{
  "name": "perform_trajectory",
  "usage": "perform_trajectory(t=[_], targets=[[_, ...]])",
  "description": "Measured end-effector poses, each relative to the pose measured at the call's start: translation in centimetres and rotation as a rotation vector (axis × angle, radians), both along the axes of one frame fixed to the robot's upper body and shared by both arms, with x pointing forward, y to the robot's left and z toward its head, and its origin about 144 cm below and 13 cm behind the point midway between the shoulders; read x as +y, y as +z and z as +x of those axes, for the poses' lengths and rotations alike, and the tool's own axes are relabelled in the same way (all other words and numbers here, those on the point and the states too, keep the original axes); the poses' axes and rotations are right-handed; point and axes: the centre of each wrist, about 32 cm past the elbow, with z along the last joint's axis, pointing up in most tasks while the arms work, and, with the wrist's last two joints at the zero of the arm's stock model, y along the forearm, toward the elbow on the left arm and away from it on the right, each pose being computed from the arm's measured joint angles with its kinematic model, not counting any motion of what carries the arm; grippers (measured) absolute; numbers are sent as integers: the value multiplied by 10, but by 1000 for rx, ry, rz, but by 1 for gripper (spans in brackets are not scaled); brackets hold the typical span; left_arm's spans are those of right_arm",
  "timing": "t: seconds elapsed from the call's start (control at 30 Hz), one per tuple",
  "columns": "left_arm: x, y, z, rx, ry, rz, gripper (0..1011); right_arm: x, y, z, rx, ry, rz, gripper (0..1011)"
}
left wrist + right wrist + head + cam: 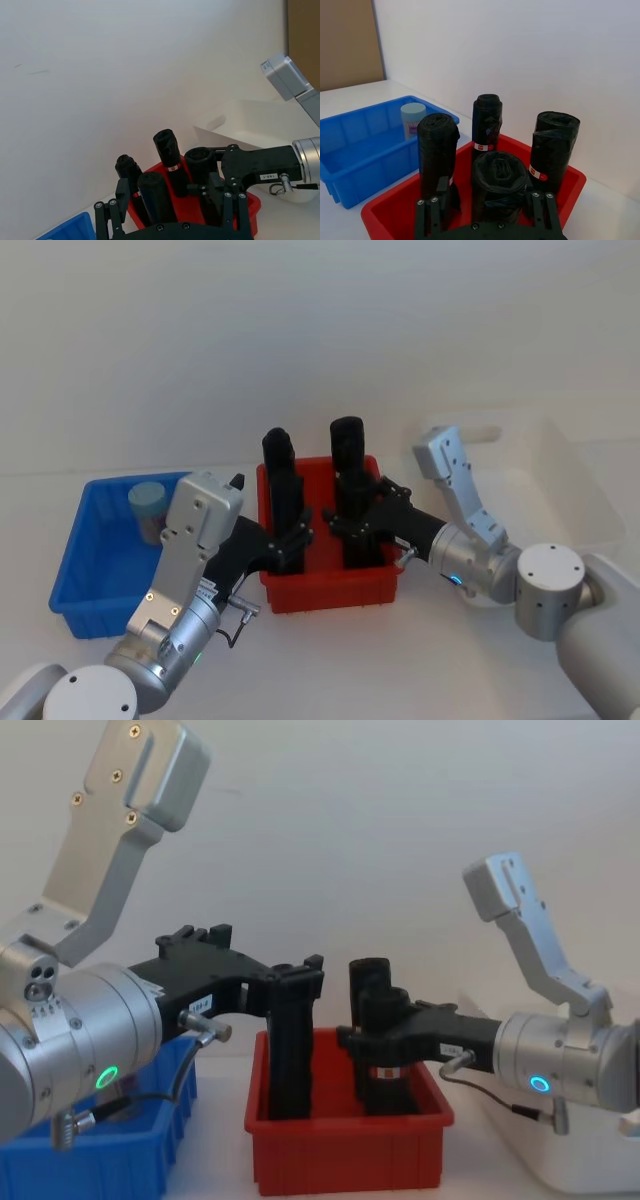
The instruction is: Pick the cotton swabs from the blue box and place them into the white box.
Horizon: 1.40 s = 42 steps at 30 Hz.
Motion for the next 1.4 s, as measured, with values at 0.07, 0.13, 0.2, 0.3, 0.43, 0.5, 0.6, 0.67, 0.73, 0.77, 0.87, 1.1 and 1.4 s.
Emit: perform_trajectory(t=[0.07, 0.13, 0.2, 0.3, 0.43, 0.5, 0.6, 0.67, 0.73, 0.77, 0.87, 1.1, 1.4], targets=[[0, 0, 0, 0, 0, 0, 1004, 1, 0, 2, 1, 1, -4, 835], [0, 0, 0, 0, 0, 0, 1004, 3, -1, 3, 4, 1, -7, 783], [0, 0, 0, 0, 0, 0, 1004, 4, -1, 5, 5, 1, -10, 719], [0, 0, 0, 0, 0, 0, 1004, 6, -2, 7, 6, -2, -13, 622], [0, 0, 0, 0, 0, 0, 1004, 8, -1, 8, -1, -6, -12, 487], [0, 0, 0, 0, 0, 0, 1004, 9, 0, 8, -4, -8, -10, 464], [0, 0, 0, 0, 0, 0, 1004, 10, 3, 8, -22, -12, -1, 437], [0, 0, 0, 0, 0, 0, 1004, 10, 5, 7, -32, -14, 6, 431], [0, 0, 0, 0, 0, 0, 1004, 11, 9, 6, -48, -18, 16, 416], [0, 0, 0, 0, 0, 0, 1004, 10, 11, 5, -56, -21, 21, 411], [0, 0, 0, 0, 0, 0, 1004, 11, 18, 2, -79, -29, 40, 390], [0, 0, 0, 0, 0, 0, 1004, 9, 39, -7, -145, -58, 87, 360], [0, 0, 0, 0, 0, 0, 1004, 4, 64, -25, -206, -140, 126, 339]])
